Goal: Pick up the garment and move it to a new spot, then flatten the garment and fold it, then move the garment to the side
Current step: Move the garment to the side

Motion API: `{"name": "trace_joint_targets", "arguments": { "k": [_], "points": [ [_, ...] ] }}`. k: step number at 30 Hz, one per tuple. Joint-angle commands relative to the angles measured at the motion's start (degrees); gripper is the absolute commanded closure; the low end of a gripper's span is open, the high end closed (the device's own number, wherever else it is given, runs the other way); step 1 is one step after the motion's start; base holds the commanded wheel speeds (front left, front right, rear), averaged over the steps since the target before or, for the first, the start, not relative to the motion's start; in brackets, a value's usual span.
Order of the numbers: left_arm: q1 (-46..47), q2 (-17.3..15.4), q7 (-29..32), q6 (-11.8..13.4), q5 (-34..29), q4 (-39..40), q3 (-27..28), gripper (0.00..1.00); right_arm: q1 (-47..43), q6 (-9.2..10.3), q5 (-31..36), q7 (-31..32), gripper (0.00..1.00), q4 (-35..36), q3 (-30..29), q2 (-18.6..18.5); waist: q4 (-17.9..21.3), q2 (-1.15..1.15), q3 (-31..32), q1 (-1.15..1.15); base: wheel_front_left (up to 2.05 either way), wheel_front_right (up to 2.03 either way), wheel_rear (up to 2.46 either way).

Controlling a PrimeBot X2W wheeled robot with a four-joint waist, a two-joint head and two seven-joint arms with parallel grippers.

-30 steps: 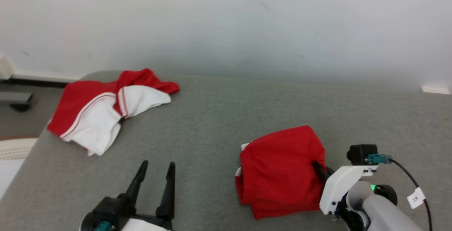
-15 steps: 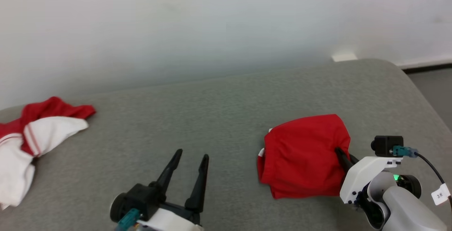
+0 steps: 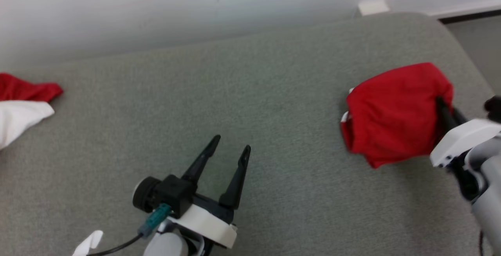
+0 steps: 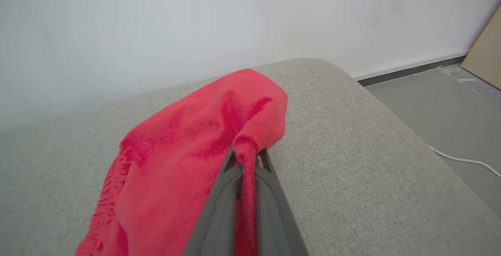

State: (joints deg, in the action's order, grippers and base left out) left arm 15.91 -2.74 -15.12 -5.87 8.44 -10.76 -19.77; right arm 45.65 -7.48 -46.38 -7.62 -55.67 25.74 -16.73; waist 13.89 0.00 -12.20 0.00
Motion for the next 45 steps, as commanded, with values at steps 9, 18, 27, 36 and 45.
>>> {"name": "trace_joint_targets", "arguments": {
  "k": [9,18,27,36,45],
  "points": [
    [4.3,-1.2,0.0,-1.0,-2.3,1.1,2.1,0.00,10.0,0.00,4.7,-1.4,1.00,-8.0,-0.8,-9.8,-5.8,0.00,-12.9,0.00,0.00,0.00,0.00],
    [4.9,-0.8,0.0,-1.4,-2.1,0.7,2.6,0.00,13.3,0.07,8.9,0.0,0.00,-16.8,0.0,-13.1,-6.6,0.00,-12.0,0.00,0.00,0.00,0.00],
    [1.1,-0.6,0.0,-1.1,-0.8,-0.3,4.8,0.00,10.6,0.06,11.7,-2.6,0.00,-18.1,-0.6,-13.7,-6.5,0.00,-4.2,0.00,0.00,0.00,0.00],
    [-5.4,-0.4,0.0,0.3,0.3,0.7,12.5,0.00,5.5,0.07,9.4,-6.6,0.00,-5.9,0.7,-10.9,-8.1,0.00,8.5,0.00,0.00,0.00,0.00],
    [-10.8,-0.5,0.0,-0.1,0.3,0.3,17.9,0.00,-10.9,0.07,7.9,-7.5,0.00,16.9,-3.1,-11.9,-10.9,0.00,14.5,0.00,0.00,0.00,0.00]
  ]
}}
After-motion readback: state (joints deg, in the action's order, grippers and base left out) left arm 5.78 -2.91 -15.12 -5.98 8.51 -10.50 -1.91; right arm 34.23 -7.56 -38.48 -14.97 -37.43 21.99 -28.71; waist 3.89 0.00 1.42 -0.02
